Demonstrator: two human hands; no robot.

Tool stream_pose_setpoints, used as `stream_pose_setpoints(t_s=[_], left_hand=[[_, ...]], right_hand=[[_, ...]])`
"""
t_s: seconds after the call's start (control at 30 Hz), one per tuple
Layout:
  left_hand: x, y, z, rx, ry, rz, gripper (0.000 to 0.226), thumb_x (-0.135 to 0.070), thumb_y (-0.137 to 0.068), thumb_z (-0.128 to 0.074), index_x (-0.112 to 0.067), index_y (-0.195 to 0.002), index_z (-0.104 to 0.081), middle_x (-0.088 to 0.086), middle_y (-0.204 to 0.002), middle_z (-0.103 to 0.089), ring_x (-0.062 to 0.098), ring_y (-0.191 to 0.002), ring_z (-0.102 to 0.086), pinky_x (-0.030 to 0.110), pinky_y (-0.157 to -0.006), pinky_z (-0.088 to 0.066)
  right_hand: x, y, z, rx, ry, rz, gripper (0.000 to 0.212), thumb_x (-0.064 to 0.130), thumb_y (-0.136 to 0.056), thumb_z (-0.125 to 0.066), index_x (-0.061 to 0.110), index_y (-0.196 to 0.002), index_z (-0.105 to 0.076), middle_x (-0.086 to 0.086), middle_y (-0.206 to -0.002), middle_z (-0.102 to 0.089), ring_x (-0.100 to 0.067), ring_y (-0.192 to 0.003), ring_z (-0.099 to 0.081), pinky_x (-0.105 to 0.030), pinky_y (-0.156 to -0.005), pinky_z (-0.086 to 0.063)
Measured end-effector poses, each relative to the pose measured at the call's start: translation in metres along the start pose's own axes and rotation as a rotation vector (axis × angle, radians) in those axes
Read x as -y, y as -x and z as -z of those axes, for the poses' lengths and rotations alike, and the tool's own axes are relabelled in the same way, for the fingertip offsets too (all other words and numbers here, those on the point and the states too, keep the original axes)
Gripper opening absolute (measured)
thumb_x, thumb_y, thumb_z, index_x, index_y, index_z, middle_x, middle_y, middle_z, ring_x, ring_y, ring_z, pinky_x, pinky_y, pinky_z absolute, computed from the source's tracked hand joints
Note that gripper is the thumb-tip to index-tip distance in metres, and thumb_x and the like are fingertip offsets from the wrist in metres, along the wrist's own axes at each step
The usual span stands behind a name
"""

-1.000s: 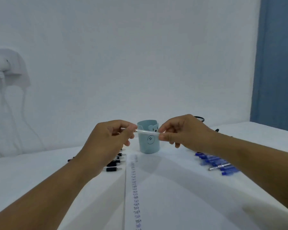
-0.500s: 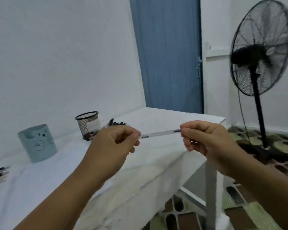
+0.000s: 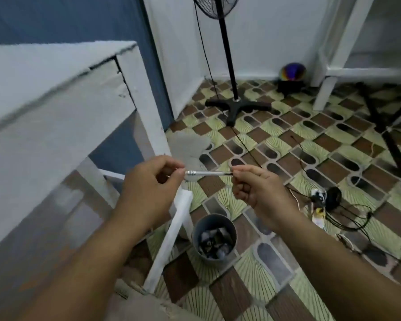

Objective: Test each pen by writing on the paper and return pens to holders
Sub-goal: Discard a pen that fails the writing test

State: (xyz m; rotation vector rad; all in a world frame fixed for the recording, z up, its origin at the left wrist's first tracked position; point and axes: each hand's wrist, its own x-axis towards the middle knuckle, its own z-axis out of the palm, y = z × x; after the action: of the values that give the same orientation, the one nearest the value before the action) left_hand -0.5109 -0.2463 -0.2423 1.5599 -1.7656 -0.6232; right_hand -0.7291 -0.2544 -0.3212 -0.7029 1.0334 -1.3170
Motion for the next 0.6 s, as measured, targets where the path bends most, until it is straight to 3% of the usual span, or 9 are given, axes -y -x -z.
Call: stream_pose_setpoints(t_s=[0.07,0.27,0.43,0.6], left_hand=[[0.025,-0.006,-0.031,0.049,0.066,0.134,0.008,-0.029,-0.094,-0.068,-0.034,-0.091,-0.074,-0.011,-0.083,-0.074,0.003,-0.077,-0.067,0.027,-0.072,-0.058],[0.089,-0.012,-0.095,0.173,0.174,0.382,0.015,-0.023,-0.096,-0.065,-0.035,-0.092,-0.071,-0.005,-0.092,-0.076,0.014,-0.086,-0.070,0.033,-0.077,-0.058],[0.137,-0.017,-0.129,0.327,0.262,0.613,0.023,-0.024,-0.097,-0.064,-0.022,-0.118,-0.072,0.000,-0.102,-0.074,0.017,-0.094,-0.069,0.030,-0.078,-0.054],[0.166,-0.019,-0.144,0.420,0.149,0.625,0.038,-0.028,-0.098,-0.064,-0.025,-0.136,-0.062,-0.009,-0.128,-0.064,0.011,-0.117,-0.058,0.030,-0.095,-0.044]], right_hand=[[-0.029,-0.006,0.020,-0.062,0.042,-0.050,0.011,0.000,-0.092,-0.063,-0.001,-0.099,-0.072,-0.010,-0.073,-0.062,-0.017,-0.063,-0.054,-0.023,-0.054,-0.047],[-0.094,-0.023,0.057,-0.179,0.182,-0.185,0.012,0.005,-0.094,-0.064,0.001,-0.100,-0.073,-0.014,-0.079,-0.069,-0.026,-0.071,-0.057,-0.032,-0.062,-0.049],[-0.135,-0.036,0.079,-0.222,0.307,-0.266,0.013,0.008,-0.096,-0.061,0.005,-0.097,-0.074,-0.013,-0.080,-0.070,-0.021,-0.068,-0.058,-0.032,-0.062,-0.049],[-0.177,-0.051,0.091,-0.242,0.434,-0.354,0.013,0.010,-0.098,-0.059,0.009,-0.100,-0.073,-0.007,-0.082,-0.071,-0.015,-0.065,-0.060,-0.029,-0.061,-0.048]])
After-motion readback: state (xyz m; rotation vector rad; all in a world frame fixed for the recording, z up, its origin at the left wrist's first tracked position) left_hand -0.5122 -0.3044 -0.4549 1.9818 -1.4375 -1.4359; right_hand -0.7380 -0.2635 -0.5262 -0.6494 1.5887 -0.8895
